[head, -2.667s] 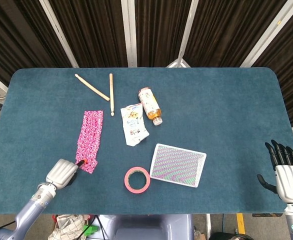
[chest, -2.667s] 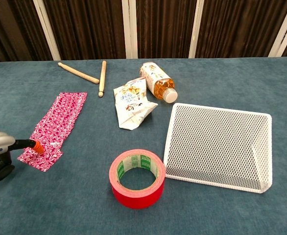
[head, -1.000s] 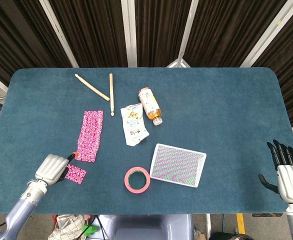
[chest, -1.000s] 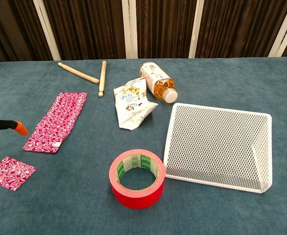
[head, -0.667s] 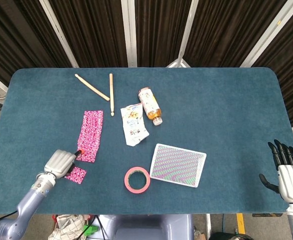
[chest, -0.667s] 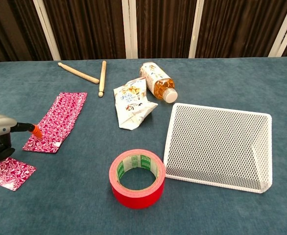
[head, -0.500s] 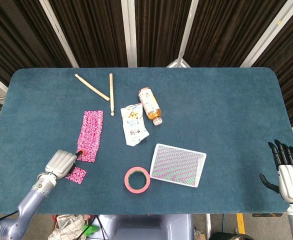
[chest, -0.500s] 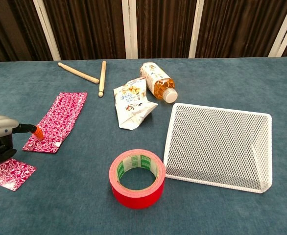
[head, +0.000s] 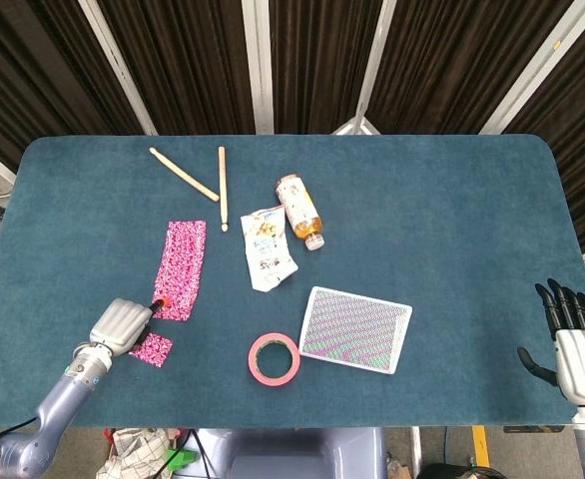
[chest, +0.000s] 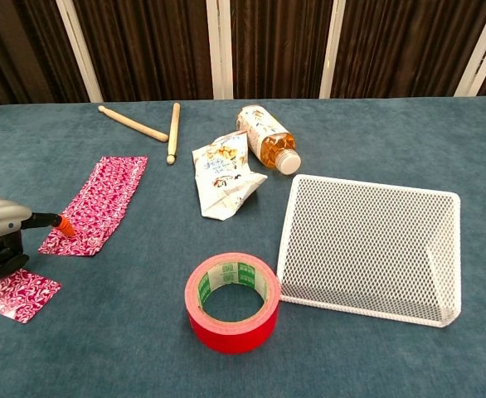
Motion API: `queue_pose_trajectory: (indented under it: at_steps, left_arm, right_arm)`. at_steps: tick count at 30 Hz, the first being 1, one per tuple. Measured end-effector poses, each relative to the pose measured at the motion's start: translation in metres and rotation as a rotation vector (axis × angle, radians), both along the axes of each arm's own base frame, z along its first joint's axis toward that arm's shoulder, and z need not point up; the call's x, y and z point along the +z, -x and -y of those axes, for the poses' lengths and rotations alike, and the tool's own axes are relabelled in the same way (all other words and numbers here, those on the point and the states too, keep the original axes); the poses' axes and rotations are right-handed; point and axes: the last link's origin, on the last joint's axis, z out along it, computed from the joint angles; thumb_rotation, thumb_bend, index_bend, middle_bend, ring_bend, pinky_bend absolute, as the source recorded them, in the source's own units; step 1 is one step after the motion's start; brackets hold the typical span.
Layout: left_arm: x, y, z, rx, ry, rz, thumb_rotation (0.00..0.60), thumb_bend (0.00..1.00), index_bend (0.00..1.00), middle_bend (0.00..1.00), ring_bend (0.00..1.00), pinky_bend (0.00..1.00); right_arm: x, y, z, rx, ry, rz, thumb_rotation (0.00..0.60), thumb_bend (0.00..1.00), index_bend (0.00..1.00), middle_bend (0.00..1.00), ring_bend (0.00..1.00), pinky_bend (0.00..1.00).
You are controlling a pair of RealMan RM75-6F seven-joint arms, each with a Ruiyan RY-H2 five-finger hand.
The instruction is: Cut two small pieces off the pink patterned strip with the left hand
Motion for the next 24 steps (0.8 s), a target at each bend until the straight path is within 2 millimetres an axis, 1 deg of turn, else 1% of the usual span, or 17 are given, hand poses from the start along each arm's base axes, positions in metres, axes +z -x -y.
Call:
queue_pose_trajectory:
  at_steps: [6,15,24]
  left_arm:
    - [0.004,0.007,0.002,0.009,-0.008,-0.016,0.6,0.78,0.19,0.87,0.72,0.61]
    - [0.012,0.023,0.006,0.048,-0.018,-0.044,0.6,0.78,0.19,0.87,0.72,0.61]
    - [0.026,0.048,0.008,0.101,-0.037,-0.103,0.6,0.78,0.19,0.87,0.72,0.61]
  right_arm:
    - [0.0,0.0,0.0,-0.001,0.0,0.0,0.6,0.27,0.02,0.05,0.08,0.09]
    - [-0.002,-0.001,0.001,-0.001,-0.005,-0.004,0.6,0.27,0.02,0.05,0.08,0.09]
    - [-0.005,-0.001,0.001,-0.005,-0.015,-0.012,0.6,0.27,0.02,0.05,0.08,0.09]
